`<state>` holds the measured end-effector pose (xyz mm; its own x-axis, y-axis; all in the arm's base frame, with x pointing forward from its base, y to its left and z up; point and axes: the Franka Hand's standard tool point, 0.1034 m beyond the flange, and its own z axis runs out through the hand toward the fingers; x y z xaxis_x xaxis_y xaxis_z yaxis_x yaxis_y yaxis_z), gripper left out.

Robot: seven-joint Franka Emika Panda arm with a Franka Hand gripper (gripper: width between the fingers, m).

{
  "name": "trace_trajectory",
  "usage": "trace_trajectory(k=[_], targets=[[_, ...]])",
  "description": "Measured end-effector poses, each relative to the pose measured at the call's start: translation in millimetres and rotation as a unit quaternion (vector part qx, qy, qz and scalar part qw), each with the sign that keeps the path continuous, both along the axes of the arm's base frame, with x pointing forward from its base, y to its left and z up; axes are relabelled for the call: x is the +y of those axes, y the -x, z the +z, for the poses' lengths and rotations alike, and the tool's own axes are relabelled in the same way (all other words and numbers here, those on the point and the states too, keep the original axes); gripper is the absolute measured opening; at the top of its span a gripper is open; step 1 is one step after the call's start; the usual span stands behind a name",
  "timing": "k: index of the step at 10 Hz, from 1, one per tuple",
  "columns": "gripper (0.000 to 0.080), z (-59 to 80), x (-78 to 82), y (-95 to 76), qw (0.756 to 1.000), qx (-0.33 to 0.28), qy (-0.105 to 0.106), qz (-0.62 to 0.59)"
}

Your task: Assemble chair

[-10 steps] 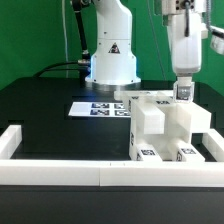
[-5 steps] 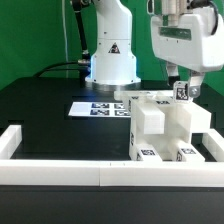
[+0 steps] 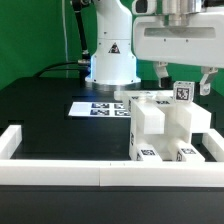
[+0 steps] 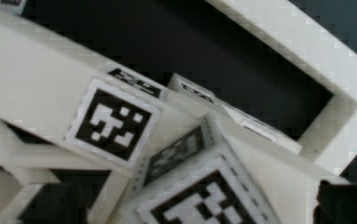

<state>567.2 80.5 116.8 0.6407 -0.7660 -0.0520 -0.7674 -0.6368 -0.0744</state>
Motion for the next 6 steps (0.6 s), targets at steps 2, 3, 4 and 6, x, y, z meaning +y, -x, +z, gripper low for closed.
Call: trace_trajectory(k=[2, 3, 4, 6], targets=[[0.0648, 0.0, 0.4, 0.1, 0.997, -0.006, 0.002, 0.072], [0.0648, -0.1, 0.6, 0.2, 0.994, -0.010, 0.004, 0.113], [0.0648, -0.1, 0.4, 0.2, 0.988, -0.013, 0.005, 0.151], [0.0618, -0.3, 0.2, 0.4, 0.987, -0.013, 0.005, 0.160]])
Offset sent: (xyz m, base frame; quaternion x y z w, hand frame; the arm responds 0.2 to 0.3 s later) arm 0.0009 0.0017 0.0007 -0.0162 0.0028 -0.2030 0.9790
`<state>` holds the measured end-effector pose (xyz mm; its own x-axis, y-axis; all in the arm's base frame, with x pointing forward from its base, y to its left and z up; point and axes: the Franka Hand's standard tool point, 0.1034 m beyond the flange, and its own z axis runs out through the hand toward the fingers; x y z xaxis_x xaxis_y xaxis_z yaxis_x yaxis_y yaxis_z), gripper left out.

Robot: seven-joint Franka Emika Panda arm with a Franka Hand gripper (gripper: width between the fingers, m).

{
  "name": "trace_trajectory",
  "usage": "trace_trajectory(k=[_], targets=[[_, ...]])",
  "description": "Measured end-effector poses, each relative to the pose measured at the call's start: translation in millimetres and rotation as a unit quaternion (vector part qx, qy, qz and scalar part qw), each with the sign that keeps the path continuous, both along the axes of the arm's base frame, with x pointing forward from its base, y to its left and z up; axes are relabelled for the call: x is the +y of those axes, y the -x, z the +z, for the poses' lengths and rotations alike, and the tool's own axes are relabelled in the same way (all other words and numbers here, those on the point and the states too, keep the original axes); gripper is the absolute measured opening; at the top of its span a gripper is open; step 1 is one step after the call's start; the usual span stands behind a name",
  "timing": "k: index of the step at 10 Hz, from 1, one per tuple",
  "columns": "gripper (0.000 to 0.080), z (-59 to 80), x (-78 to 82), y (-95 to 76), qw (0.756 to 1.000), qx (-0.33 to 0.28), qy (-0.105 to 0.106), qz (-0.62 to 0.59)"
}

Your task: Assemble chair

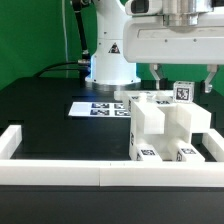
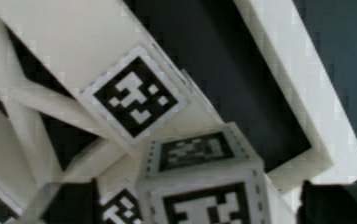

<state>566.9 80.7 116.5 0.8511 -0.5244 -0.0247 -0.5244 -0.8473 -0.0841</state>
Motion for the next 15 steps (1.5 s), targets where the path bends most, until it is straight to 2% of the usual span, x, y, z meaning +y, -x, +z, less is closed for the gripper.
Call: trace_trajectory(k=[1, 2, 3, 7, 10, 15], targets=[[0.0426, -0.1, 0.0, 0.1, 1.000, 0.000, 0.000, 0.000], [0.0426, -0.1, 0.0, 0.1, 1.000, 0.000, 0.000, 0.000], [0.0286, -0.1, -0.1, 0.0, 1.000, 0.000, 0.000, 0.000], [0.0286, -0.1, -0.1, 0.1, 1.000, 0.001, 0.000, -0.011], [0.0287, -0.2, 0.3, 0.2, 0.996, 0.008, -0.003, -0.090], [0.0287, -0.3, 1.1, 0.3, 0.965, 0.023, -0.009, -0.261]])
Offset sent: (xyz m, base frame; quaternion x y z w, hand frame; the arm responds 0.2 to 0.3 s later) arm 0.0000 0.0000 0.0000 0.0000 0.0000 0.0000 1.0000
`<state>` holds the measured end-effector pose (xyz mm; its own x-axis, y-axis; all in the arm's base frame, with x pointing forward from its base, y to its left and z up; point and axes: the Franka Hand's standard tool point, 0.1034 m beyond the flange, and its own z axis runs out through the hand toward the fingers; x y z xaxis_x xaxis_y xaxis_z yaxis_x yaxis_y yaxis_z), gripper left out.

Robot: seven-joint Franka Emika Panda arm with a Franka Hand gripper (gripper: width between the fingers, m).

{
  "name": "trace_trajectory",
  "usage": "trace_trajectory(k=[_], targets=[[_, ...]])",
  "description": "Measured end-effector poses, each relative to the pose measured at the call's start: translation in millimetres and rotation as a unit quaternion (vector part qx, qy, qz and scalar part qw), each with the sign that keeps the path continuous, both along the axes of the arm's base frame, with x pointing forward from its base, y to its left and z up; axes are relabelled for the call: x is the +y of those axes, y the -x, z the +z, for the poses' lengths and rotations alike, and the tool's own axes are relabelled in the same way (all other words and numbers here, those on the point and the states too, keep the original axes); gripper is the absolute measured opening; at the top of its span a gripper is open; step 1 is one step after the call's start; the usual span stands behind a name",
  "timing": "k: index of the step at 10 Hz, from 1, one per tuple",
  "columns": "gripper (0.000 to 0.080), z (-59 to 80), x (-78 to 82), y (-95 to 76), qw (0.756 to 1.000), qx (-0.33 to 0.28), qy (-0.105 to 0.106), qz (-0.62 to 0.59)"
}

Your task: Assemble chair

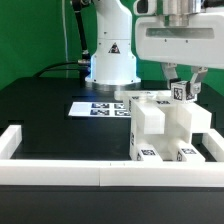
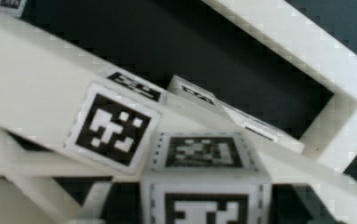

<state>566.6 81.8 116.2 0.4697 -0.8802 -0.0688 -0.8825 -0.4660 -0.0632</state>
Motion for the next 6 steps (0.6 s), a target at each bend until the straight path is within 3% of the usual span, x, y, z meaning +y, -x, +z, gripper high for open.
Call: trace_trajectory(k=[6], targets=[[0.0288, -0.2, 1.4, 0.3, 0.986, 0.015, -0.004, -0.165]])
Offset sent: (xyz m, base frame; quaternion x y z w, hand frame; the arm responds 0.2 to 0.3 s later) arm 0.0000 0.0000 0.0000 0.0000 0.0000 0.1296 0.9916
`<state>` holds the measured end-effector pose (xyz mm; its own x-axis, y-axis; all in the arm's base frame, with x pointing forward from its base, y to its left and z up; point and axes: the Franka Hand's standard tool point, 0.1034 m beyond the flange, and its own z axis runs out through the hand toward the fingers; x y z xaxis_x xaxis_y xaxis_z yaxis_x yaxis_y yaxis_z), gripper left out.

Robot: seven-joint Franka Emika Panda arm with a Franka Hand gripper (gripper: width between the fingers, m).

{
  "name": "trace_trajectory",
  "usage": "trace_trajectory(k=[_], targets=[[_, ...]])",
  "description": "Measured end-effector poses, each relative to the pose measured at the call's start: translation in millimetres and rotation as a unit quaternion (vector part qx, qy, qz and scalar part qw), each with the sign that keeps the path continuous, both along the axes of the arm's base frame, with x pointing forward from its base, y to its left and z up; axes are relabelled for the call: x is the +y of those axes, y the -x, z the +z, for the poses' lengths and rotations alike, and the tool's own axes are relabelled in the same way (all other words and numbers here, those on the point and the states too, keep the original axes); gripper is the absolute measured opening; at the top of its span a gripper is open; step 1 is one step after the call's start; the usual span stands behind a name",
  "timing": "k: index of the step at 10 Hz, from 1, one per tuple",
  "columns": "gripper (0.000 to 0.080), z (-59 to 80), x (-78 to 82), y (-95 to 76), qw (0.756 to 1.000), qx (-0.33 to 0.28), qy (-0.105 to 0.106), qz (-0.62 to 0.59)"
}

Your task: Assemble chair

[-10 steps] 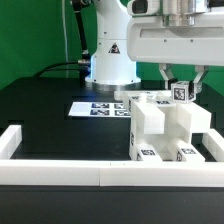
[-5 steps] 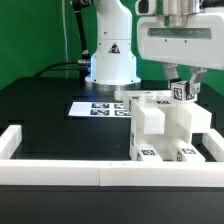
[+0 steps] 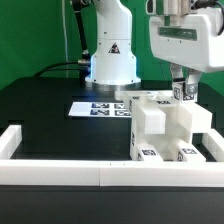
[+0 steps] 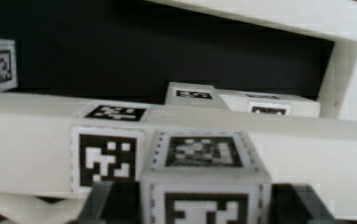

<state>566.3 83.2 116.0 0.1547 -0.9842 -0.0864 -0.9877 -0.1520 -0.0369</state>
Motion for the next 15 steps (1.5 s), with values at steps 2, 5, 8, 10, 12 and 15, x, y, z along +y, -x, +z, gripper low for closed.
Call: trace_trajectory(k=[2, 5, 8, 10, 12, 15], targets=[[0.0288, -0.1, 1.0, 0.2, 0.998, 0.005, -0.002, -0.058], [0.0288, -0.1, 2.7, 0.4, 0.990, 0.013, -0.004, -0.138], [0.0288, -0.1, 5.4, 0.6, 0.975, 0.021, -0.010, -0.220], [0.0288, -0.1, 7.1, 0.9, 0.962, 0.026, -0.012, -0.273], [0.0288, -0.2, 7.7, 1.0, 0.967, 0.025, -0.012, -0.253], [0.0618, -0.6, 8.3, 1.3, 0.976, 0.021, -0.011, -0.214]])
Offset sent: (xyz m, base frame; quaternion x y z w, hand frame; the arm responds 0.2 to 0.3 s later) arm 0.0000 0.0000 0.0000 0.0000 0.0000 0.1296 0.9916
